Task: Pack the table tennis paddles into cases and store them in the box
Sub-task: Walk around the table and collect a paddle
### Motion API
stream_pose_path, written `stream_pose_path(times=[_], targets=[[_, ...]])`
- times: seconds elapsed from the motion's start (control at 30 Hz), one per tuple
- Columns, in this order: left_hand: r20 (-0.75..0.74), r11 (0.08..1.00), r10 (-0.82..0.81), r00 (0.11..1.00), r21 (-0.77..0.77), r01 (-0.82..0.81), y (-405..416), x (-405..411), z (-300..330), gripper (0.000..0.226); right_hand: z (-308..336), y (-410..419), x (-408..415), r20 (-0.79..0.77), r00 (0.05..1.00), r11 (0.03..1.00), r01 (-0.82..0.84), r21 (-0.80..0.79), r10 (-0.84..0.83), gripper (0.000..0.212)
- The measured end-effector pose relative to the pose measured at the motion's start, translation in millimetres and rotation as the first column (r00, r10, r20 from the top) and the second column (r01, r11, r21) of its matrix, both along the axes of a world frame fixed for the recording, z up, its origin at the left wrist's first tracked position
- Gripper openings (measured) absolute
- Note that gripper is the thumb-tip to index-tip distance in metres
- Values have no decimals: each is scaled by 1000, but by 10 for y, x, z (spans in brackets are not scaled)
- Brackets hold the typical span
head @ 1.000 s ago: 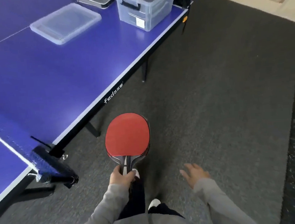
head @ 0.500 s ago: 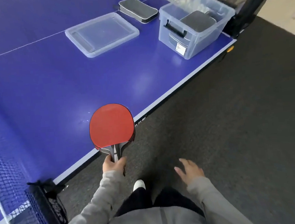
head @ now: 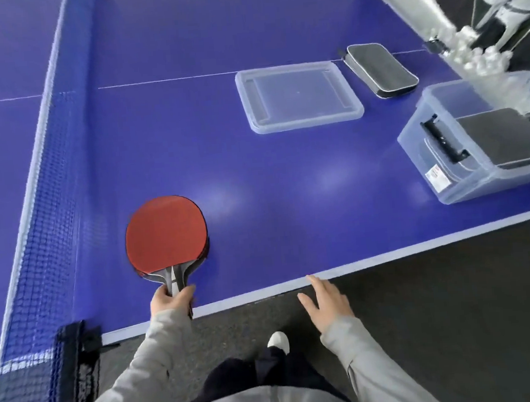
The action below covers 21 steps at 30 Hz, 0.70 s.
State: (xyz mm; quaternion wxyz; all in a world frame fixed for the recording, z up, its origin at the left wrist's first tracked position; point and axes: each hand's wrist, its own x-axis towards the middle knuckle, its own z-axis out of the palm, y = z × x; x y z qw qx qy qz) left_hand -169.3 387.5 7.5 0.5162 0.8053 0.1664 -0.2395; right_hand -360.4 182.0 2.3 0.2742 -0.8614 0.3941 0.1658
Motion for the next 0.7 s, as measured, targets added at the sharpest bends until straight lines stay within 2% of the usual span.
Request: stream_pose_path(times=[0.3,0.47,0.6,0.7], targets=[[-11,994,110,994,26,-110,157,1006,-144,15,40,-260,1012,47,992,993,-120,13,120,53],[-75,997,79,994,28,-77,265,1386,-283,15,-30,-289,1484,17,993,993,-116,1,116,55],[-111,999,22,994,40,-18,385,1460,-370,16,-114,-272,1724,-7,991,989,-134,-66,134,58],[-110,994,-25,994,106,37,439,1462,-393,33,-177,-265,1835,-54,988,980,-151,-133,145,61]])
